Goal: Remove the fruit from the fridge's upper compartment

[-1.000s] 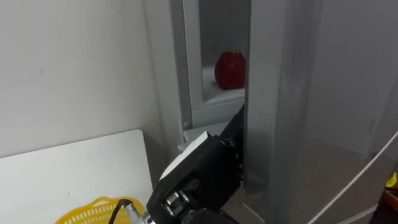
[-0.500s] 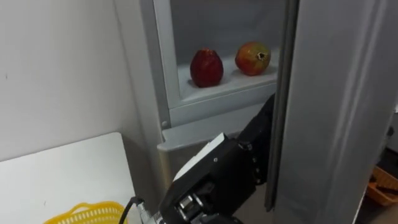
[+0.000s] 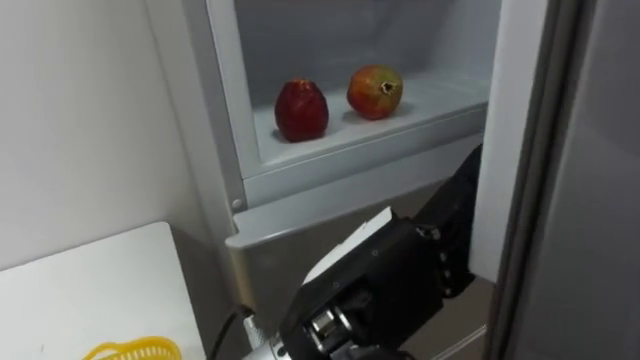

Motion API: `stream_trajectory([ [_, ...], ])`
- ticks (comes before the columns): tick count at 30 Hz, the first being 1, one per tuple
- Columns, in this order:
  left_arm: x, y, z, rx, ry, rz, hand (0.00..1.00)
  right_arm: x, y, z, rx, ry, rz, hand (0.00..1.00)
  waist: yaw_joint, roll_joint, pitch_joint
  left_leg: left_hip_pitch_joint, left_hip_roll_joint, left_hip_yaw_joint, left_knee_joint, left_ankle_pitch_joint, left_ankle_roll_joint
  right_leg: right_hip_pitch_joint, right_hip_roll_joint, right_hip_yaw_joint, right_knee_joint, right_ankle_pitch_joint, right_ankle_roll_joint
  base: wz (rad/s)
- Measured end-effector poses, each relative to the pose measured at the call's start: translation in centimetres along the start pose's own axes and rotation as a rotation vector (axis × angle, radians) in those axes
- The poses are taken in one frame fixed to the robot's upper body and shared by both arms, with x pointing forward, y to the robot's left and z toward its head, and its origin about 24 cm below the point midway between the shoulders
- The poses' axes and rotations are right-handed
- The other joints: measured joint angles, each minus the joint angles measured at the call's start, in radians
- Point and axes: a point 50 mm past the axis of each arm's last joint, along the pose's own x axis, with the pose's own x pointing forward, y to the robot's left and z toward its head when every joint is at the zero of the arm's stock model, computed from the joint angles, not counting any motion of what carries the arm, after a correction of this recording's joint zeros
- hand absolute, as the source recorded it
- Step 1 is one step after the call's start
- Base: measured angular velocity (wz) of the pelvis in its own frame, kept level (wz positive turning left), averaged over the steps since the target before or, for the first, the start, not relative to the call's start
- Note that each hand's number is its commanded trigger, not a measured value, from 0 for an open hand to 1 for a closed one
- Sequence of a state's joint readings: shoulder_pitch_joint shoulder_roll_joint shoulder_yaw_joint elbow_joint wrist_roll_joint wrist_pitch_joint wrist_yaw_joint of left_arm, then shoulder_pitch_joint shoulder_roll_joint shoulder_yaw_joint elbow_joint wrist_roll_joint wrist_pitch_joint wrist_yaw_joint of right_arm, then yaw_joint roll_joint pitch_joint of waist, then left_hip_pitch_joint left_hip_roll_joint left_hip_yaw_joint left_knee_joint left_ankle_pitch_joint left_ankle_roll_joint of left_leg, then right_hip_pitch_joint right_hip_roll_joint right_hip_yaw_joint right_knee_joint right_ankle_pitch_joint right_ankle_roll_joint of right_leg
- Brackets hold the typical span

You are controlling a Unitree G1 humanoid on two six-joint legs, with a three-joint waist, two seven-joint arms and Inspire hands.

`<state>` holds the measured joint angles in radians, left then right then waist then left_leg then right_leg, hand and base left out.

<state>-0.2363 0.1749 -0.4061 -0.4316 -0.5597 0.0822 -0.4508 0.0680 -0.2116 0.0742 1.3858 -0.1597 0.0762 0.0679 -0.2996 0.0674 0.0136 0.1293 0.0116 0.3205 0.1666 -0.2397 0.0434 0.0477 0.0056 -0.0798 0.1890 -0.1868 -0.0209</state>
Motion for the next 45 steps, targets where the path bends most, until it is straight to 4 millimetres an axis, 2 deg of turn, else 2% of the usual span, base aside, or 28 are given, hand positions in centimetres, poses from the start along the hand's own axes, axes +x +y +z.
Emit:
stream_trajectory([
  [12,2.4,-1.4,-0.6,-0.019,0.008,-0.126,0.0,0.0,-0.4,-0.2,0.034,0.005,-0.022,0.0,-0.035,0.002,-0.0015,-0.016,0.003,0.015,0.013,0.0,0.0,-0.027,0.001,0.019,0.016,0.001,-0.002,-0.06],
  [17,3.8,-1.6,-0.6,-0.01,0.012,-0.188,0.0,0.0,-0.6,0.3,0.042,-0.008,-0.022,0.0,-0.054,0.007,-0.0039,-0.021,0.005,0.02,0.021,0.0,0.0,-0.027,0.002,0.022,0.013,0.005,-0.003,-0.01],
  [22,5.0,-2.0,-0.4,0.01,0.015,-0.253,0.0,-0.1,-0.8,0.5,0.037,-0.015,-0.016,0.0,-0.064,0.024,-0.0074,-0.017,0.007,0.036,0.02,0.0,0.0,-0.027,0.004,0.03,0.013,0.008,-0.003,-0.05],
  [26,5.3,-2.5,-0.4,0.011,0.014,-0.287,0.0,-0.1,-1.0,0.6,0.039,-0.018,-0.021,0.0,-0.081,0.034,-0.0067,-0.017,0.008,0.037,0.02,0.0,0.0,-0.027,0.005,0.032,0.011,0.008,-0.004,-0.01],
  [29,5.9,-2.8,-0.4,0.0,0.002,-0.296,0.0,-0.1,-1.0,0.5,0.048,-0.017,-0.02,0.0,-0.086,0.043,-0.0029,-0.016,0.01,0.041,0.019,0.0,0.0,-0.027,0.008,0.039,0.011,0.01,-0.005,-0.06],
  [35,6.0,-2.8,-0.4,0.0,-0.002,-0.298,0.0,-0.1,-1.0,0.5,0.046,-0.019,-0.019,0.0,-0.086,0.046,-0.0016,-0.014,0.013,0.05,0.018,0.0,-0.001,-0.028,0.013,0.048,0.012,0.011,-0.008,-0.04],
  [39,6.0,-2.7,-0.4,0.005,0.001,-0.295,0.0,-0.1,-1.0,0.7,0.05,-0.023,-0.019,0.0,-0.074,0.044,-0.001,-0.009,0.013,0.046,0.016,0.0,-0.001,-0.029,0.014,0.049,0.015,0.011,-0.009,0.0],
  [42,5.6,-2.3,-0.4,0.039,0.023,-0.282,0.0,-0.1,-1.0,0.4,0.053,-0.017,-0.02,0.0,-0.049,0.042,0.0009,0.0,0.013,0.042,0.01,0.0,-0.001,-0.023,0.014,0.048,0.016,0.011,-0.009,-0.03],
  [45,4.6,-0.7,0.2,0.128,0.048,-0.224,0.0,-0.1,-1.0,0.4,0.055,-0.022,-0.024,0.0,-0.026,0.036,0.0038,-0.001,0.013,0.031,0.005,0.001,-0.001,-0.023,0.014,0.038,0.016,0.011,-0.01,0.07],
])
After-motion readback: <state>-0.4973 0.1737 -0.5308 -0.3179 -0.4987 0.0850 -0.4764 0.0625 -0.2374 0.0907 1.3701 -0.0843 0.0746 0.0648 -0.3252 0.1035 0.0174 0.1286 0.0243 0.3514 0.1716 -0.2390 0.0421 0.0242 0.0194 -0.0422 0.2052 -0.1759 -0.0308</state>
